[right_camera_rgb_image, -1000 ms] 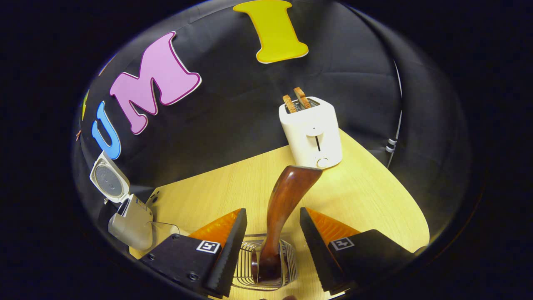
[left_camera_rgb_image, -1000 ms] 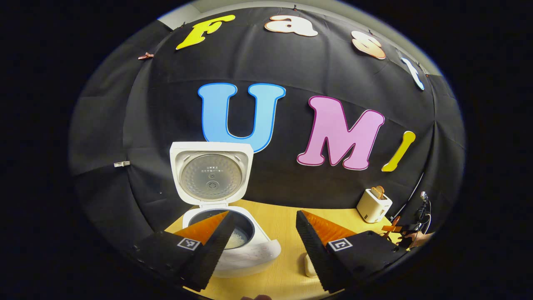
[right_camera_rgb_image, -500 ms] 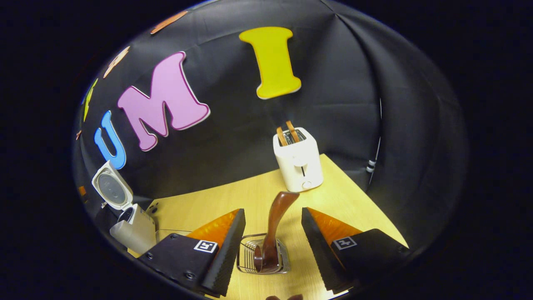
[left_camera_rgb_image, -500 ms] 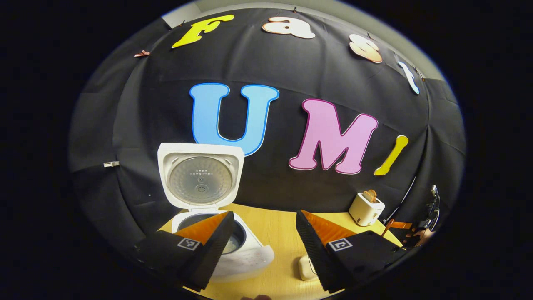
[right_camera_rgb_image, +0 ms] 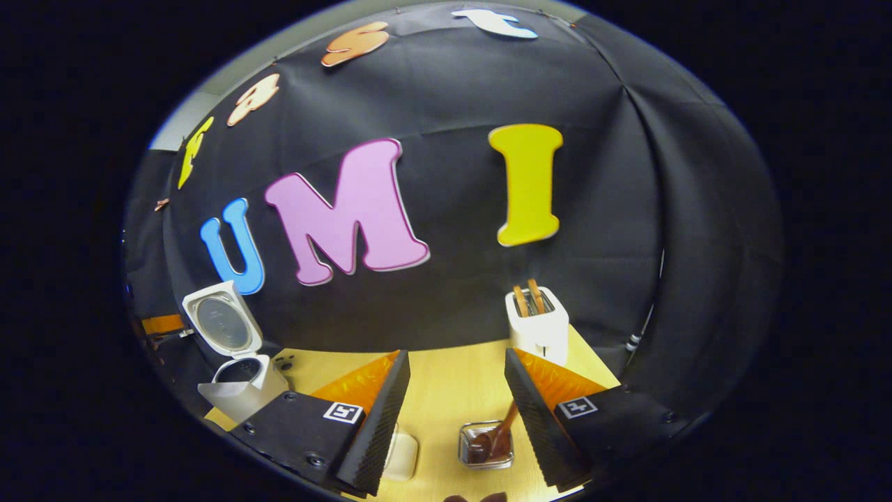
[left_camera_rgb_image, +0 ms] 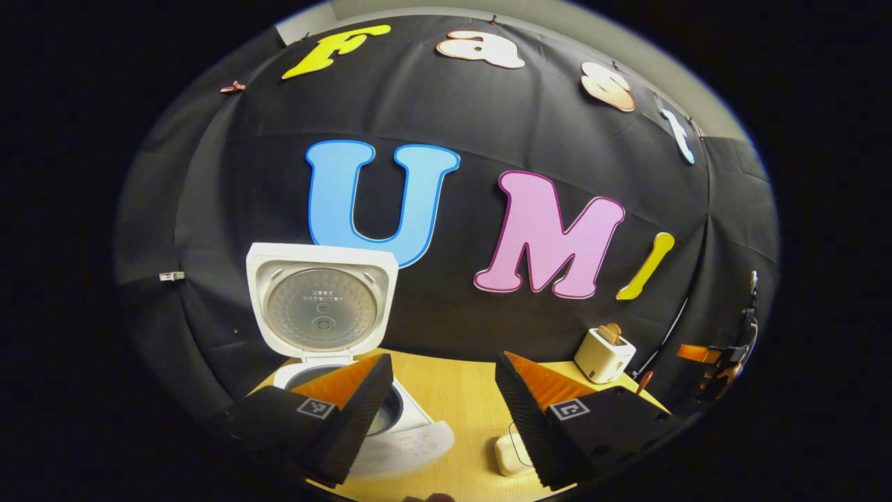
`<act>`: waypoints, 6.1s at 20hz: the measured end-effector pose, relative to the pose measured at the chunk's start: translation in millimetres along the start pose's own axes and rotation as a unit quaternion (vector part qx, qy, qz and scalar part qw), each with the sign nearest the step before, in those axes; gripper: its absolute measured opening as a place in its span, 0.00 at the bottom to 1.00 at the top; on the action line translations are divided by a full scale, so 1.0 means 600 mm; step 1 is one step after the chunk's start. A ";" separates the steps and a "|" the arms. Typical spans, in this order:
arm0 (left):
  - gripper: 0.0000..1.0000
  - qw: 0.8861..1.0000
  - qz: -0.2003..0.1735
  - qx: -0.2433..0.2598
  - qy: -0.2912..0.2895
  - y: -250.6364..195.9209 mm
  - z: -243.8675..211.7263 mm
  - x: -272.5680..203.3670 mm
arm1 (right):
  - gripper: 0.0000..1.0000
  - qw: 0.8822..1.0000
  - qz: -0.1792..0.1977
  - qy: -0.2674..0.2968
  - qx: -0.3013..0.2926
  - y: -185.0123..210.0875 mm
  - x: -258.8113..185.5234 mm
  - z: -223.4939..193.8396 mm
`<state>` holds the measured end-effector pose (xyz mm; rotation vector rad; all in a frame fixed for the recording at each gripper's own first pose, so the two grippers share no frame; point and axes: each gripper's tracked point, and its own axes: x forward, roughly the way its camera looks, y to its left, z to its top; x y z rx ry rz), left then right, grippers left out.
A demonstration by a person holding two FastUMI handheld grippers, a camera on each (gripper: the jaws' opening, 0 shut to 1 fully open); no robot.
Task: Close the left gripper, press the button to open the rice cooker; take a wooden spoon from the chopstick holder with the right hand, scoop a spoonful of rice and pour it into the rice cooker, then put the wooden spoon back into the chopstick holder.
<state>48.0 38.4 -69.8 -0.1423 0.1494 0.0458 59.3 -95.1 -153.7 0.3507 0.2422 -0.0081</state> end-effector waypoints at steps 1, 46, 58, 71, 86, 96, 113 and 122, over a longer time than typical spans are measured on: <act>0.95 1.000 -0.003 0.001 -0.002 0.002 0.002 0.000 | 0.86 1.000 0.008 -0.010 -0.005 0.018 -0.006 0.018; 0.99 0.983 0.166 0.079 -0.012 0.291 0.133 0.225 | 0.87 0.996 0.044 -0.005 -0.073 0.147 -0.088 0.012; 0.98 0.986 0.143 0.064 0.056 0.199 -0.045 0.084 | 0.87 0.997 0.051 0.001 -0.058 0.137 -0.055 0.008; 1.00 0.978 0.132 0.014 0.159 0.180 -0.207 0.057 | 0.87 0.996 0.057 0.007 -0.061 0.138 -0.045 0.003; 0.99 0.969 0.144 0.036 0.196 0.170 -0.256 0.067 | 0.87 0.997 0.059 0.004 -0.056 0.139 -0.055 0.004; 0.96 0.991 0.106 0.012 0.081 0.139 -0.128 0.044 | 0.87 0.997 0.057 -0.003 -0.058 0.135 -0.067 0.009; 0.95 0.999 -0.021 0.037 -0.018 -0.016 -0.019 -0.028 | 0.98 0.995 0.064 -0.032 -0.067 0.143 -0.080 0.029; 0.95 0.999 -0.024 0.029 -0.009 -0.019 -0.023 -0.021 | 0.98 0.994 0.056 -0.029 -0.092 0.139 -0.078 0.025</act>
